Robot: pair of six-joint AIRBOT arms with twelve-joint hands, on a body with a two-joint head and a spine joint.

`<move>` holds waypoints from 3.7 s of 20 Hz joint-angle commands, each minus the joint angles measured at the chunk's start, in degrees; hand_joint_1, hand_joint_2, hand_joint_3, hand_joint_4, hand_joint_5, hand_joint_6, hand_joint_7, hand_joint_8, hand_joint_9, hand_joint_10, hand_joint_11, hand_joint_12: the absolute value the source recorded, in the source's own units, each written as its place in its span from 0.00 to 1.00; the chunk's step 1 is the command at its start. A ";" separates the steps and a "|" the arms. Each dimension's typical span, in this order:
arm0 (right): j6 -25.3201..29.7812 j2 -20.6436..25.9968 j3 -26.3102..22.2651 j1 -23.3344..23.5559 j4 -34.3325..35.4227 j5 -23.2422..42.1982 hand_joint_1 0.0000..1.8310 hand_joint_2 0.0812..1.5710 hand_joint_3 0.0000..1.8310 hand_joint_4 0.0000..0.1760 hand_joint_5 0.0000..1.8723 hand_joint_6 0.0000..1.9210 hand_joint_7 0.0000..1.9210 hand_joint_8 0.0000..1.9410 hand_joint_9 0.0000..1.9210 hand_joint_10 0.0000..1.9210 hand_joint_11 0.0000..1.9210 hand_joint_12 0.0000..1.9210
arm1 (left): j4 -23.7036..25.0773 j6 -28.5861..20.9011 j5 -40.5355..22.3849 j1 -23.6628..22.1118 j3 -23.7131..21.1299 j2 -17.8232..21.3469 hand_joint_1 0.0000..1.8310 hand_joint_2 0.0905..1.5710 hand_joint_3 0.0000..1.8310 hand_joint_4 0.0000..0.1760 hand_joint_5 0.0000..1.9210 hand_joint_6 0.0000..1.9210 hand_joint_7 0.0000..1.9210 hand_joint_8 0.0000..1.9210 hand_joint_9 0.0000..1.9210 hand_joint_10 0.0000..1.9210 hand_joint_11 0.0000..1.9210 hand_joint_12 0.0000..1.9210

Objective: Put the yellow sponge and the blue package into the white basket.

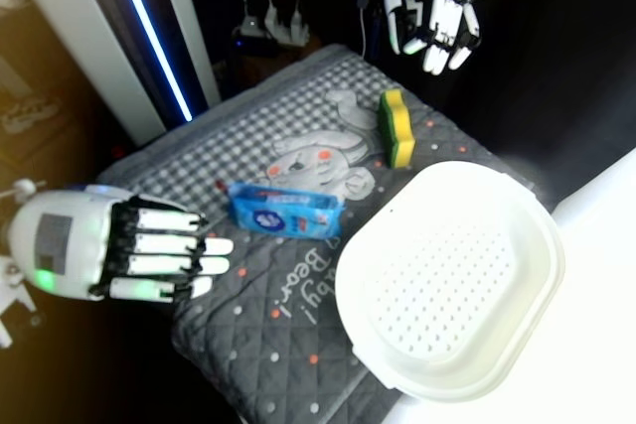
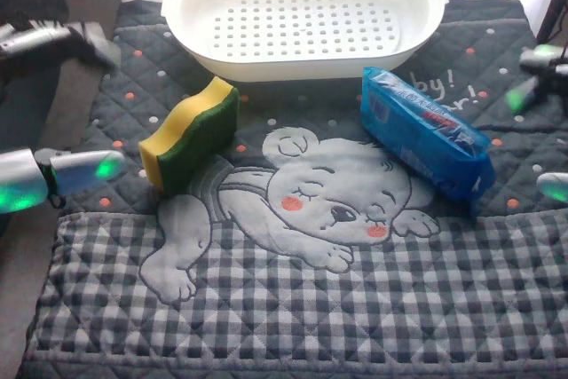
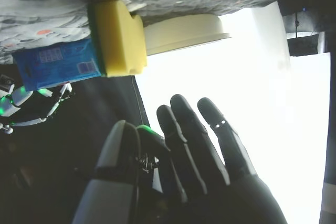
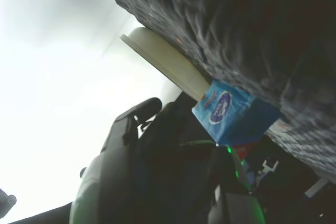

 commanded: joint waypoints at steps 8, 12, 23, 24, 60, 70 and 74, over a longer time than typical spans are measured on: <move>0.25 -1.22 0.41 0.27 3.48 9.03 0.39 0.59 0.00 1.00 0.11 0.00 0.10 0.00 0.07 0.00 0.02 0.12 | -0.39 -0.27 -6.70 -2.60 0.85 -2.29 0.44 0.58 0.00 0.23 0.18 0.00 0.16 0.00 0.12 0.01 0.00 0.28; 0.25 -3.24 0.47 1.39 3.92 9.77 0.42 0.56 0.00 1.00 0.09 0.00 0.07 0.00 0.06 0.00 0.13 0.04 | -0.11 -0.27 -4.50 -4.64 2.13 -5.57 0.41 0.56 0.00 0.23 0.18 0.00 0.18 0.00 0.16 0.01 0.00 0.39; -3.74 -9.18 3.61 10.43 -0.70 1.06 0.34 0.49 0.00 1.00 0.06 0.00 0.06 0.01 0.07 0.01 0.09 0.01 | 1.04 -0.26 2.19 -9.41 5.94 -9.95 0.42 0.58 0.00 0.15 0.16 0.00 0.16 0.00 0.17 0.00 0.00 0.34; -3.75 -9.35 3.88 10.55 -0.87 0.46 0.33 0.50 0.00 1.00 0.07 0.01 0.07 0.01 0.07 0.01 0.09 0.01 | 1.39 -0.26 3.07 -10.02 6.47 -10.46 0.40 0.58 0.00 0.19 0.16 0.00 0.16 0.00 0.17 0.00 0.00 0.41; -0.12 -14.37 10.89 19.65 -6.46 -2.52 0.71 0.64 0.00 0.00 0.60 0.27 0.65 0.38 0.79 0.06 0.58 0.57 | 12.60 0.86 10.45 -27.23 13.11 -14.85 0.76 0.66 0.00 0.00 0.51 0.43 0.56 0.36 0.56 0.56 0.53 0.61; -0.16 -15.70 14.73 27.31 -7.62 -4.32 0.77 0.63 0.00 0.00 0.54 0.33 0.70 0.15 0.65 0.47 0.57 0.54 | 14.49 0.83 13.72 -35.86 17.08 -16.83 0.66 0.63 0.00 0.00 0.64 0.28 0.65 0.83 0.71 0.98 0.75 1.00; -0.16 -15.69 13.79 27.31 -7.63 -4.47 0.77 0.63 0.00 0.00 0.65 0.10 0.69 0.20 0.61 0.55 0.56 0.59 | 12.94 -1.18 12.65 -31.55 16.29 -16.28 0.69 0.63 0.00 0.00 0.60 0.33 0.64 0.35 0.60 0.54 0.49 0.84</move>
